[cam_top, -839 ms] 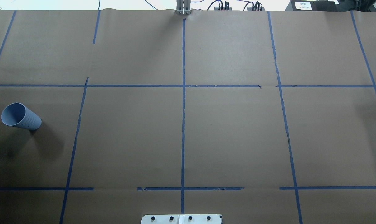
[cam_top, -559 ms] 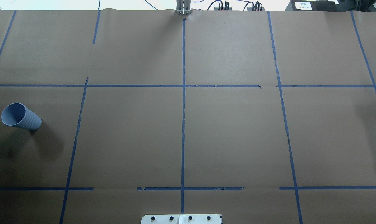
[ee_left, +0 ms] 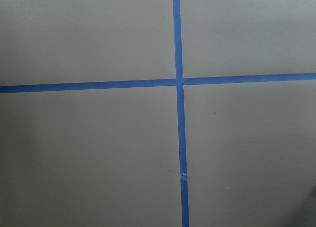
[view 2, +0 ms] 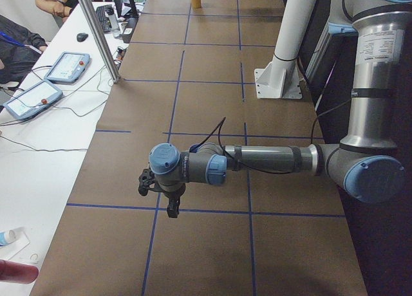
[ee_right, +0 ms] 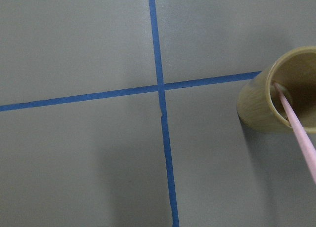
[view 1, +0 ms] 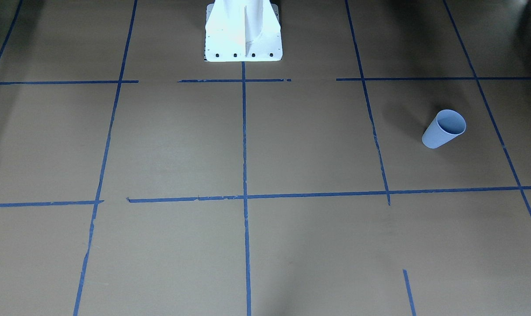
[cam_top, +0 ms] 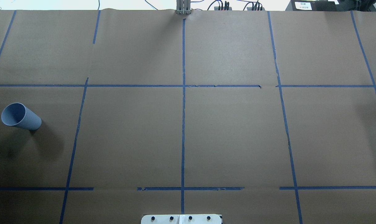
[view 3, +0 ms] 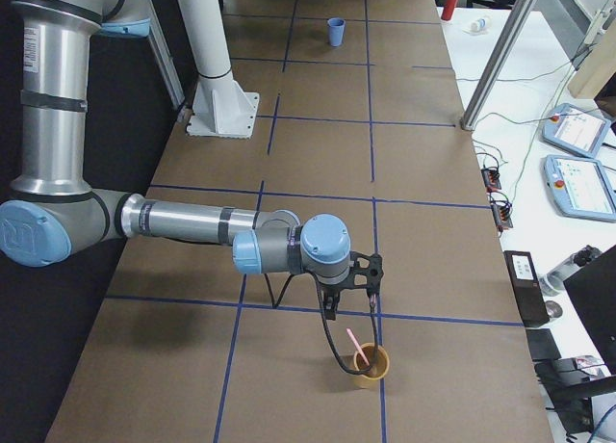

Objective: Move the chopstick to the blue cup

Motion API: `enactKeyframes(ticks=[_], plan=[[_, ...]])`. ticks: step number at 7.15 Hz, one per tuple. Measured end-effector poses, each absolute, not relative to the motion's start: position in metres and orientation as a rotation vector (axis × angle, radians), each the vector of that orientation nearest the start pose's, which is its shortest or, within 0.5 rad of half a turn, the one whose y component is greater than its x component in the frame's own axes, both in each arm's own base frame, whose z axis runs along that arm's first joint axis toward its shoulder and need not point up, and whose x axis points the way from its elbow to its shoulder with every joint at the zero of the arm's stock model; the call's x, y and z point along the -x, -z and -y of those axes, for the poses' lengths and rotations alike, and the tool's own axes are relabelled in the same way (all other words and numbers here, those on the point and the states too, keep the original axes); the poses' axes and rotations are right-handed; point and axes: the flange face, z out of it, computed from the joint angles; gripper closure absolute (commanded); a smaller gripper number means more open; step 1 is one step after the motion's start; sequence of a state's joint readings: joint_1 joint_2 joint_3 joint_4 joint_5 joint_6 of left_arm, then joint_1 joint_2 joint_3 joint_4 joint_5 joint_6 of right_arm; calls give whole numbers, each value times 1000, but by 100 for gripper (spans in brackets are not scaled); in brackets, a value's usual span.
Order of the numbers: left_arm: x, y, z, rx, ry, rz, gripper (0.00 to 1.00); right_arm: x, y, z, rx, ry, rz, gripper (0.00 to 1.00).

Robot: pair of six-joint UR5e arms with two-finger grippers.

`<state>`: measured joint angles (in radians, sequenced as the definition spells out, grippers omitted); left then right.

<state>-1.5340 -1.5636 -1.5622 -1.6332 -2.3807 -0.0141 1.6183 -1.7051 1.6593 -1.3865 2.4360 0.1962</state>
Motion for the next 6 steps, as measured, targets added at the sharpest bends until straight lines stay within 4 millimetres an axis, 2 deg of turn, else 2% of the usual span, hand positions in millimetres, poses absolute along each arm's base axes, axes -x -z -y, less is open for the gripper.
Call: enactKeyframes(ticks=[2, 3, 4, 5, 6], plan=[[43, -651, 495, -34, -40, -811, 0, -78, -650, 440, -69, -169, 873, 0], [42, -631, 496, -55, -18, -815, 0, -78, -646, 440, -74, -169, 874, 0], [32, -604, 495, -69, 22, -823, 0, -78, -642, 439, -79, -169, 875, 0], [8, -574, 490, -65, 55, -836, 0, -78, -639, 439, -82, -168, 875, 0], [-27, -545, 483, -41, 94, -855, 0, -78, -638, 438, -86, -166, 875, 0]])
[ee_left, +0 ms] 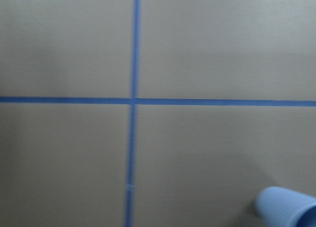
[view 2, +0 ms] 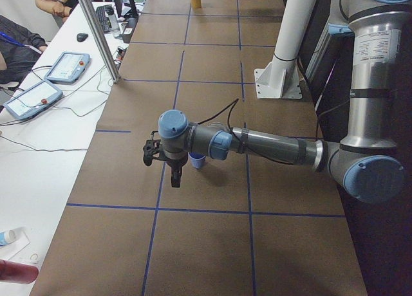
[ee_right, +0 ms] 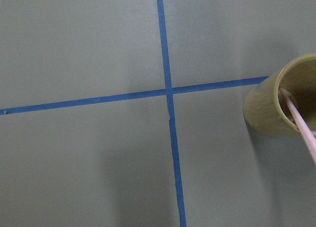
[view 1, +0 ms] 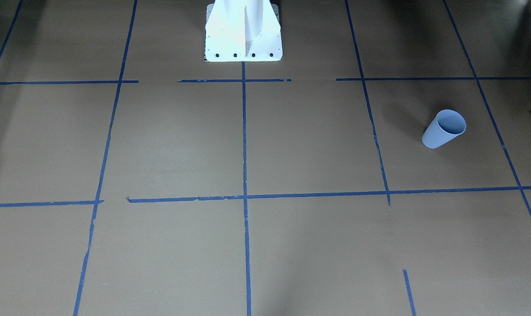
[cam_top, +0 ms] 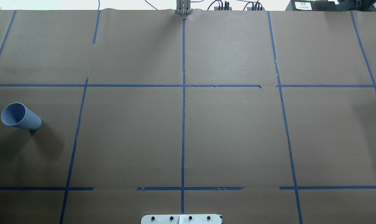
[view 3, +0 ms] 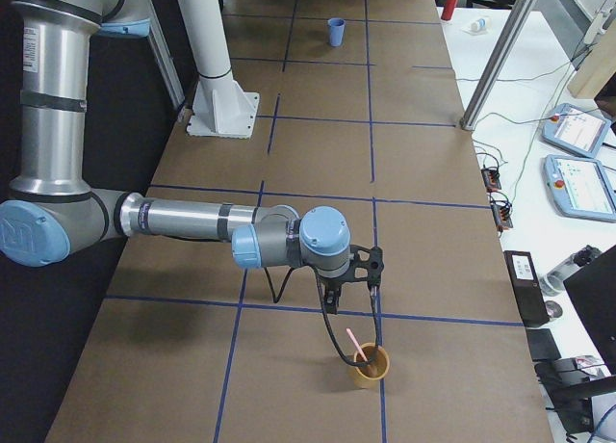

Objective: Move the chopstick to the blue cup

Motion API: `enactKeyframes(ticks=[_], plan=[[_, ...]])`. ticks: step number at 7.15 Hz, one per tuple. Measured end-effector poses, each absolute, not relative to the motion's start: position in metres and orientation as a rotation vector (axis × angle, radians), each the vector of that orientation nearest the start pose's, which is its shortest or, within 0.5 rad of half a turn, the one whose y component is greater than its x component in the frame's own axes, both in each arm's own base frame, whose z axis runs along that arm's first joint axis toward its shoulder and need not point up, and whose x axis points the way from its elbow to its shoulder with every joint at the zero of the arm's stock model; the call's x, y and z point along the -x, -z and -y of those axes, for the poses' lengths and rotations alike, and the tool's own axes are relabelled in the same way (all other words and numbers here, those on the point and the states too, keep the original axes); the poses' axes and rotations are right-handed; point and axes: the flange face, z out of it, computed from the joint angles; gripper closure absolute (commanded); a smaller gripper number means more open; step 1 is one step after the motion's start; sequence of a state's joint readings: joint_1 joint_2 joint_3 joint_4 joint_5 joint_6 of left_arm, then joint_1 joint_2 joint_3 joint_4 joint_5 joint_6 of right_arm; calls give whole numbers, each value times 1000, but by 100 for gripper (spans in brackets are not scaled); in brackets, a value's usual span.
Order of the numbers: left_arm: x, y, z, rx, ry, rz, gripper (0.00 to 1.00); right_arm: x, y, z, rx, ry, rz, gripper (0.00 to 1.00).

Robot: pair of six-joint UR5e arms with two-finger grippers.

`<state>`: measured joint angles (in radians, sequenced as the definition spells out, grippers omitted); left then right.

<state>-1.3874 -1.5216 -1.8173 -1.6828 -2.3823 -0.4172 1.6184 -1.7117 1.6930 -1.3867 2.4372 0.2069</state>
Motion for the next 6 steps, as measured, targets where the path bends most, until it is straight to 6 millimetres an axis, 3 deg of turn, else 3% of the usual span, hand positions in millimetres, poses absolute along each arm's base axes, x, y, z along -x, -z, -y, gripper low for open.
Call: enactKeyframes(ticks=[1, 2, 3, 6], plan=[[-66, -524, 476, -20, 125, -879, 0, -78, -636, 437, -90, -165, 874, 0], [-100, -516, 466, -5, 144, -895, 0, -78, -635, 437, -92, -163, 874, 0], [-122, -522, 454, 6, 149, -894, 0, -78, -634, 437, -94, -163, 874, 0], [-151, -546, 433, 52, 126, -869, 0, -78, -633, 437, -96, -162, 874, 0]])
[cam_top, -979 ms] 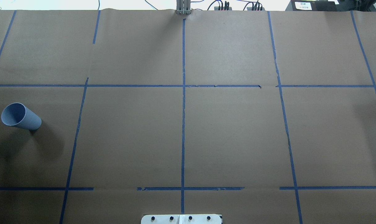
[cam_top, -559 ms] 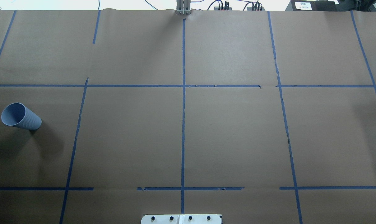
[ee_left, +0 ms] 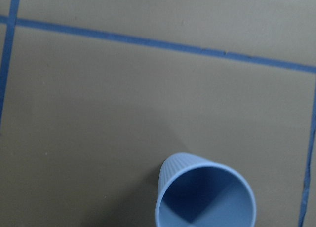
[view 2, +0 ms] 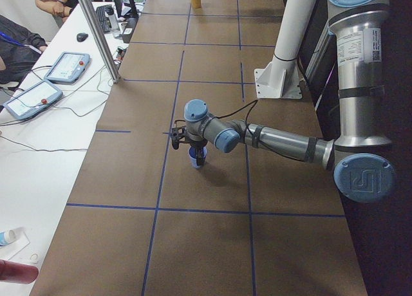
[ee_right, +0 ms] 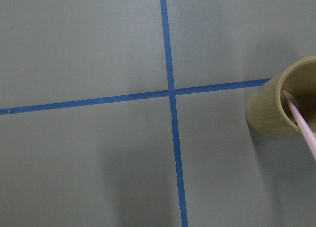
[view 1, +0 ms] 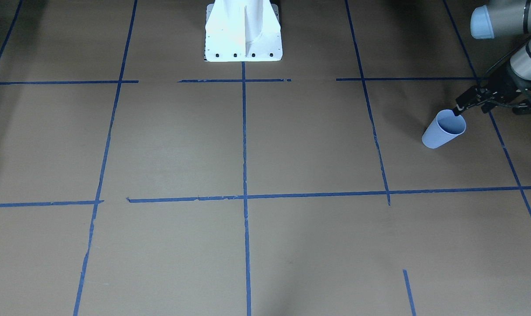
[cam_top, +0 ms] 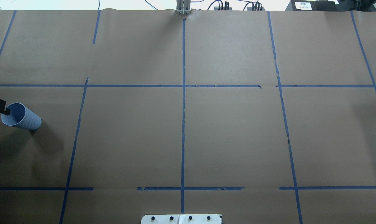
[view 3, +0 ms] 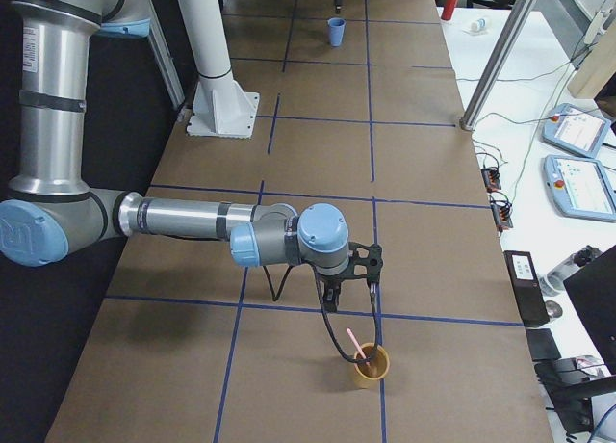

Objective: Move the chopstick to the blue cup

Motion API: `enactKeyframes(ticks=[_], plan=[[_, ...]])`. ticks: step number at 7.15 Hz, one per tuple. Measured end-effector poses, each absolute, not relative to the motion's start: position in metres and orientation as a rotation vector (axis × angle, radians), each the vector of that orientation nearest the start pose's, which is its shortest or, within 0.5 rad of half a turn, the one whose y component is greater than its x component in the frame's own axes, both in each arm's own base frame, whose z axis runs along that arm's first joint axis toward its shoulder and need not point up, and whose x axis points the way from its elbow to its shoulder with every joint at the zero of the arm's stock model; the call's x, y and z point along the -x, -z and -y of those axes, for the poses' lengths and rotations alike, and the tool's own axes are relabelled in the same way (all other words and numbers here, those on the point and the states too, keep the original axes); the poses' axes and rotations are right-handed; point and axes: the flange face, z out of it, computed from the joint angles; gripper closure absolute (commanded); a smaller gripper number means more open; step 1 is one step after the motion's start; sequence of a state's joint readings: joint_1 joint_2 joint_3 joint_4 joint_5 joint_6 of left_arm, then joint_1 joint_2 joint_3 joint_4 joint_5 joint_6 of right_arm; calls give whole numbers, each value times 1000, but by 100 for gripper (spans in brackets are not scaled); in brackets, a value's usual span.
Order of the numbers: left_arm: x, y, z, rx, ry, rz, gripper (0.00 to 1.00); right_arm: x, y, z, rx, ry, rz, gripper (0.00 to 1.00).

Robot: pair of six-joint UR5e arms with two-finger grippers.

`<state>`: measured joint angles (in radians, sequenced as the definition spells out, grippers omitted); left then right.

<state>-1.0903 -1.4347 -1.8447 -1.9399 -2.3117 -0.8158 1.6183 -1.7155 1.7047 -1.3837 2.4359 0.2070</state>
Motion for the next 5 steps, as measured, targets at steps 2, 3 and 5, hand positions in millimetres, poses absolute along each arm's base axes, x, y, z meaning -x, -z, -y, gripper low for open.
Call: enactKeyframes(ticks=[2, 3, 5], plan=[[-163, -556, 432, 74, 113, -857, 0, -78, -633, 437, -97, -161, 874, 0], [-169, -561, 432, 76, 106, -850, 0, -78, -633, 437, -97, -161, 874, 0], [-176, -572, 434, 68, 100, -835, 14, -78, -633, 437, -98, -161, 873, 0]])
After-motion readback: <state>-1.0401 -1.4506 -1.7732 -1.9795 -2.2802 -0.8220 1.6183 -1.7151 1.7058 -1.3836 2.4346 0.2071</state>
